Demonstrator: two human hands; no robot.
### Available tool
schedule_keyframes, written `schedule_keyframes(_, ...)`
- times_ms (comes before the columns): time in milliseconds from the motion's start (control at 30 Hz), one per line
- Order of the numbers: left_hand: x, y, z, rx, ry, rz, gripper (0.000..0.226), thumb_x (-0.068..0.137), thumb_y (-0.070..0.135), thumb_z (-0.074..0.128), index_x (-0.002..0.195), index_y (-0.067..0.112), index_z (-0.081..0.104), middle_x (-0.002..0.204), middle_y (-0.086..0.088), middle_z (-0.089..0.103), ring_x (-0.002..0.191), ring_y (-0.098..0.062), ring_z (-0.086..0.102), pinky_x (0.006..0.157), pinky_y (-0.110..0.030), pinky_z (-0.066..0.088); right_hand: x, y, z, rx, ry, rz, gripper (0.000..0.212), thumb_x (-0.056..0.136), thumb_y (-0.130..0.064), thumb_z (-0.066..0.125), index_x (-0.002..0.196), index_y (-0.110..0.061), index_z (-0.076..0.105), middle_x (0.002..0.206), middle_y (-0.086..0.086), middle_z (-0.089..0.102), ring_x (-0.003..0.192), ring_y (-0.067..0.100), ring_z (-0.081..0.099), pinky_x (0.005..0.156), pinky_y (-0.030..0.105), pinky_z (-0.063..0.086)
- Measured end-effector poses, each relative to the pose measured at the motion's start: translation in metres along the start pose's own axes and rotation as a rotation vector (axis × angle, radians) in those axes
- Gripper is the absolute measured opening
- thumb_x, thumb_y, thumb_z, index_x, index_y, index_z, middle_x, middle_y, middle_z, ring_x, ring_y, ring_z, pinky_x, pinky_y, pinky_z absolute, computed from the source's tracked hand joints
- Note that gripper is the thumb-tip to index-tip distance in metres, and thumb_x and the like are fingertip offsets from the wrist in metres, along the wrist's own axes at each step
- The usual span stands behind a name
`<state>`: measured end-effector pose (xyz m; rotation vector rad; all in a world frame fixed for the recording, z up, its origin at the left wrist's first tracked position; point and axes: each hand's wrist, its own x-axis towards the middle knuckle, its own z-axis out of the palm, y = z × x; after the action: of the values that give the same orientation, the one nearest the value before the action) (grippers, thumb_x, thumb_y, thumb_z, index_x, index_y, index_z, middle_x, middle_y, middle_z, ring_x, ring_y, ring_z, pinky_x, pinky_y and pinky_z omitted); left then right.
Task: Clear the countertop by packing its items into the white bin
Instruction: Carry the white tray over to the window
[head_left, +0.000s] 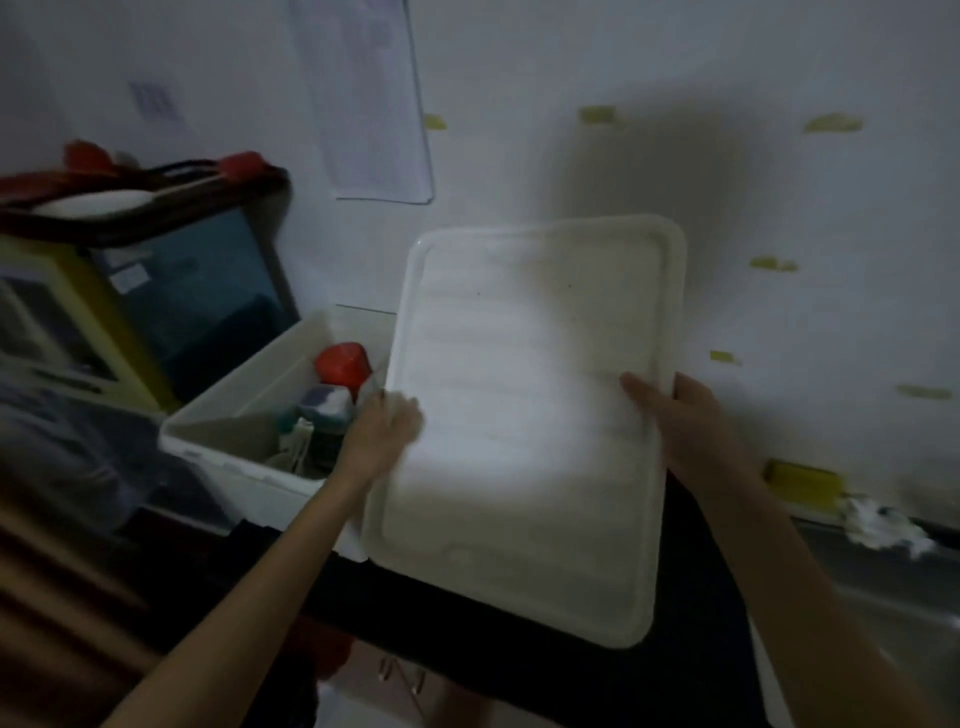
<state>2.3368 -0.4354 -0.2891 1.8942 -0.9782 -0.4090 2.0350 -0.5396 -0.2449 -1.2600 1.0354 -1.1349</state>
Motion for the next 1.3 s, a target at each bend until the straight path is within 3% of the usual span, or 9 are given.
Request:
schedule_keyframes(167,0.033,-0.046,-0.073,0.101,0.001,-0.063,0.027,0.098,0.028,0.052,0.12,0.012,0.055,0.104,-0.004,0.061,0.098,-0.024,0.06,0.084,-0.034,0.047,0.011,0.014,0.084,0.034,-0.033,0.072,0.012,0.093,-0.011,0.062,0.104,-0.007,0.067,0.086,0.003,0.072,0.066,0.009,0.071,0.057,0.023,0.058)
schedule_keyframes(300,0.067,-0.084,-0.13,0.153,0.026,-0.055,0.02,0.098,0.024,0.052,0.11,0.013,0.062,0.096,-0.004,0.066,0.089,-0.024,0.062,0.075,-0.031,0.044,0.015,0.029,0.156,-0.001,0.006,0.118,0.028,0.093,-0.02,0.065,0.12,-0.012,0.063,0.101,0.002,0.071,0.083,0.014,0.071,0.062,0.026,0.057)
schedule_keyframes(400,0.09,-0.112,-0.162,0.172,0.03,-0.066,0.02,0.099,0.018,0.048,0.113,0.014,0.063,0.101,-0.006,0.065,0.097,-0.026,0.061,0.083,-0.032,0.043,0.011,0.047,0.201,-0.036,0.027,0.206,0.04,0.094,-0.028,0.062,0.13,-0.011,0.057,0.116,0.005,0.065,0.097,0.023,0.065,0.072,0.033,0.054)
schedule_keyframes(567,0.131,-0.151,-0.193,0.239,-0.017,-0.132,0.033,0.101,0.014,0.04,0.128,0.013,0.058,0.121,-0.009,0.062,0.109,-0.027,0.057,0.086,-0.028,0.037,0.01,0.07,0.256,-0.174,0.029,0.218,0.02,0.092,-0.011,0.05,0.105,-0.011,0.066,0.106,0.014,0.066,0.083,0.023,0.062,0.064,0.03,0.05)
schedule_keyframes(700,0.168,-0.172,-0.208,0.272,-0.046,-0.12,0.038,0.1,0.009,0.039,0.135,0.009,0.053,0.127,-0.013,0.06,0.115,-0.031,0.056,0.092,-0.03,0.041,0.028,0.092,0.29,-0.268,0.041,0.155,0.04,0.097,-0.016,0.053,0.137,-0.016,0.056,0.111,0.002,0.064,0.095,0.025,0.062,0.078,0.033,0.049)
schedule_keyframes(833,0.205,-0.188,-0.214,0.354,-0.047,-0.078,0.033,0.099,0.006,0.038,0.125,0.006,0.059,0.115,-0.014,0.065,0.094,-0.02,0.057,0.078,-0.027,0.041,0.058,0.11,0.318,-0.441,0.031,0.063,0.043,0.099,-0.018,0.053,0.141,-0.013,0.05,0.115,0.019,0.065,0.106,0.036,0.061,0.088,0.041,0.049)
schedule_keyframes(967,0.241,-0.199,-0.214,0.482,-0.087,-0.072,0.032,0.1,0.015,0.039,0.123,0.01,0.061,0.114,-0.013,0.066,0.097,-0.027,0.062,0.082,-0.033,0.05,0.088,0.121,0.338,-0.571,0.033,0.057,0.038,0.1,-0.017,0.052,0.133,0.002,0.054,0.109,0.033,0.063,0.1,0.046,0.06,0.087,0.049,0.05)
schedule_keyframes(1100,0.266,-0.206,-0.21,0.55,-0.128,-0.024,0.025,0.1,0.019,0.042,0.117,0.016,0.061,0.106,-0.006,0.066,0.083,-0.016,0.058,0.072,-0.028,0.045,0.104,0.132,0.348,-0.682,0.044,-0.033,0.038,0.098,-0.016,0.056,0.132,0.001,0.055,0.081,0.017,0.061,0.073,0.03,0.057,0.064,0.029,0.043)
schedule_keyframes(1300,0.29,-0.227,-0.201,0.684,-0.116,0.187,0.022,0.1,0.029,0.043,0.113,0.019,0.057,0.106,-0.001,0.063,0.09,-0.015,0.06,0.078,-0.031,0.052,0.114,0.141,0.35,-0.784,0.109,-0.05,0.044,0.098,-0.023,0.056,0.137,-0.005,0.051,0.094,0.009,0.049,0.073,0.017,0.046,0.074,0.025,0.038)
